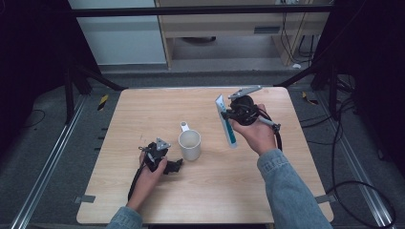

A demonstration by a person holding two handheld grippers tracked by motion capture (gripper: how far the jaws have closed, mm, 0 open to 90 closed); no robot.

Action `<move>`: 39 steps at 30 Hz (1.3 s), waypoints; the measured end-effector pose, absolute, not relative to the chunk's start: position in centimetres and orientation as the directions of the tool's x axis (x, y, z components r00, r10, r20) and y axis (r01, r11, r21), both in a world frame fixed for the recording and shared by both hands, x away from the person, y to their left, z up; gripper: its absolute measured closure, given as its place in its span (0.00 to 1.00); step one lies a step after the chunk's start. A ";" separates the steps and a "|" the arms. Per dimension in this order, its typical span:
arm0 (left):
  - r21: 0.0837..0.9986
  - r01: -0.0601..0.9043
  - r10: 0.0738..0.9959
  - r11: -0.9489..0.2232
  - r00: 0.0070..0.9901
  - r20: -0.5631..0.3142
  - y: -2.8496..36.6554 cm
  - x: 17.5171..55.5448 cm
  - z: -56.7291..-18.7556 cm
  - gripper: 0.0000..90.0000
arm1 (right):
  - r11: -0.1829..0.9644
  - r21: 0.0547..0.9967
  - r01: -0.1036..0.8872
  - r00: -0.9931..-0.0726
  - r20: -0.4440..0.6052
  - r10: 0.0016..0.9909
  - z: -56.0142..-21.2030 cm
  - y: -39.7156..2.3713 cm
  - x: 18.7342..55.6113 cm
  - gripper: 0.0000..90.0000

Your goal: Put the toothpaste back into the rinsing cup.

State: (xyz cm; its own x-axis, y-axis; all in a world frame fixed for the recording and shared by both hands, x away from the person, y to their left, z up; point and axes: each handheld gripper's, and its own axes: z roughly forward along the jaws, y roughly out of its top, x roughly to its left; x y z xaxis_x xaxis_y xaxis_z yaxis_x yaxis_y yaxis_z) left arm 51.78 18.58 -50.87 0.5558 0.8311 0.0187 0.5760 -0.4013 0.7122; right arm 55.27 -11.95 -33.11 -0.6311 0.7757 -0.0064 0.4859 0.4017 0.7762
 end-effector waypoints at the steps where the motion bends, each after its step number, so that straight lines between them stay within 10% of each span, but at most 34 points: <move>1: 0.712 0.576 0.831 -0.401 0.556 0.019 18.6 51.8 -50.9 0.00 | 0.401 0.777 0.486 -0.630 -0.006 0.776 -33.1 -11.9 55.2 0.90; 39: 0.712 0.575 0.830 -0.403 0.557 0.020 18.6 51.8 -50.9 0.00 | 0.285 0.902 0.324 -0.577 -0.050 0.815 -30.8 -4.9 51.4 0.89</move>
State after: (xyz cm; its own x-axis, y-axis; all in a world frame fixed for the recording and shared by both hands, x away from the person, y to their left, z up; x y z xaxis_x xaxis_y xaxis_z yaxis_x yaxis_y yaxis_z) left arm 51.79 18.59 -50.86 0.5568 0.8304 0.0203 0.5753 -0.4032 0.7116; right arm 51.43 -4.95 -30.76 -0.5768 0.8154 -0.0502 0.3238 0.2845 0.9023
